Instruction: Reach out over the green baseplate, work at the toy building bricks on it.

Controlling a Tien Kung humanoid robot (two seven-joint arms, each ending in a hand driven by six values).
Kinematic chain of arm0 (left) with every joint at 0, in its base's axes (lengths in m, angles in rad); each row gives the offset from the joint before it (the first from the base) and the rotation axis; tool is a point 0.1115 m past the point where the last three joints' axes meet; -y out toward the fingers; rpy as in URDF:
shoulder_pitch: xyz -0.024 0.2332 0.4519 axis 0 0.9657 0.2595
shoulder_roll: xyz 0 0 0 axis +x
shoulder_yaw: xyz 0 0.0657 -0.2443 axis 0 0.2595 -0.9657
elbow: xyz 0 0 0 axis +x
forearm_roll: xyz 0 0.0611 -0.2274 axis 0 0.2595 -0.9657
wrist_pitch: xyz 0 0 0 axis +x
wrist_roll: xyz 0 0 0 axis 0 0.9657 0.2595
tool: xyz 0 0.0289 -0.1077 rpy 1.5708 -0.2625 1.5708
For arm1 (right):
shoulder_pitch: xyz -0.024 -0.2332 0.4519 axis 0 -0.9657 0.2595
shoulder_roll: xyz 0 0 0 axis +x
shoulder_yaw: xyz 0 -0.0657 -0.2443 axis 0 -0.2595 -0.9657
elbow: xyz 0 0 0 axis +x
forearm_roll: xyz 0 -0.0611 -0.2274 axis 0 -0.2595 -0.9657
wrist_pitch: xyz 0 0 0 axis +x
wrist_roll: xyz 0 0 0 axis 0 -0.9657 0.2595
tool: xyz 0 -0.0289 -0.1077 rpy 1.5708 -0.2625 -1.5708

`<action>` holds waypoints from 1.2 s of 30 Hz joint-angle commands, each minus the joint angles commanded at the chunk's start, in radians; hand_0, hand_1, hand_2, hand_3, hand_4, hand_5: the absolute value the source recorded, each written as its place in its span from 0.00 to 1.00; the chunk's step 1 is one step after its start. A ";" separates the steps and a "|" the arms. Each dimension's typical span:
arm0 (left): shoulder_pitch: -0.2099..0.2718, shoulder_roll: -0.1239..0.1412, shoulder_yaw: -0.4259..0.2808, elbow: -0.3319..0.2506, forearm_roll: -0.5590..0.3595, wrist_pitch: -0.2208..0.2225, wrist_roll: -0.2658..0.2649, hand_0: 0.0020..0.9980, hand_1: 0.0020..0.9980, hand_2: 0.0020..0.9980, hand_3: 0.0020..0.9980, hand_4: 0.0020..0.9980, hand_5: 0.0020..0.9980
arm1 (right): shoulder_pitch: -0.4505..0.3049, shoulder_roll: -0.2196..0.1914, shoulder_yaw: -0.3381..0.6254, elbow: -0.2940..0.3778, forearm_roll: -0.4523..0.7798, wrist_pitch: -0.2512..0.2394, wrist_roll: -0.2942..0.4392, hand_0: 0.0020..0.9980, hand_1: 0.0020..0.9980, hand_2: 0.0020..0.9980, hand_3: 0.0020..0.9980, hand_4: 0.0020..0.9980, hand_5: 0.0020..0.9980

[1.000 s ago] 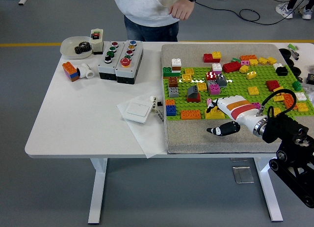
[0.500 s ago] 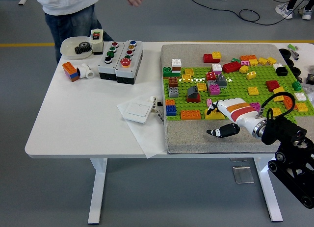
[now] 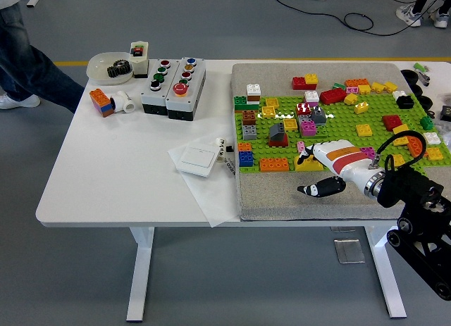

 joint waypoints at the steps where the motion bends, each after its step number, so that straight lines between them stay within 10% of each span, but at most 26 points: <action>1: 0.000 0.000 0.001 0.000 -0.001 0.000 0.000 0.87 0.88 0.88 0.74 0.74 0.64 | 0.000 -0.001 0.002 0.002 0.000 -0.001 0.000 0.60 0.63 0.70 0.64 0.89 0.38; 12: -0.005 0.000 0.008 0.000 -0.013 0.000 -0.005 0.87 0.87 0.88 0.74 0.74 0.64 | 0.003 -0.005 0.030 0.011 -0.003 -0.020 0.002 0.60 0.63 0.70 0.64 0.89 0.38; 21: -0.007 -0.002 0.011 0.002 -0.021 0.000 -0.009 0.87 0.87 0.88 0.75 0.74 0.64 | -0.006 0.007 0.066 -0.045 0.202 -0.202 0.048 0.69 0.68 0.74 0.76 0.92 0.38; 27: -0.005 -0.003 0.006 0.004 -0.017 -0.002 -0.005 0.87 0.87 0.88 0.75 0.74 0.64 | -0.015 0.007 0.101 -0.045 0.456 -0.245 0.102 0.77 0.76 0.80 0.82 0.98 0.48; 28: -0.005 -0.004 0.006 0.004 -0.017 -0.003 -0.005 0.87 0.87 0.88 0.75 0.74 0.64 | -0.016 0.007 0.112 -0.042 0.495 -0.239 0.103 0.80 0.78 0.82 0.84 1.00 0.66; 33: -0.004 -0.005 0.001 0.007 -0.015 -0.005 -0.003 0.87 0.87 0.88 0.75 0.74 0.64 | -0.022 0.005 0.153 -0.028 0.709 -0.203 0.100 0.80 0.78 0.82 0.84 1.00 0.66; 34: -0.004 -0.006 0.000 0.008 -0.014 -0.006 -0.002 0.86 0.88 0.88 0.75 0.74 0.65 | -0.025 0.005 0.163 -0.026 0.748 -0.195 0.100 0.86 0.83 0.86 0.88 1.00 0.90; 36: -0.004 -0.007 -0.003 0.009 -0.011 -0.007 0.000 0.86 0.88 0.88 0.75 0.74 0.65 | -0.029 0.006 0.183 -0.025 0.839 -0.186 0.106 0.86 0.83 0.86 0.88 1.00 0.90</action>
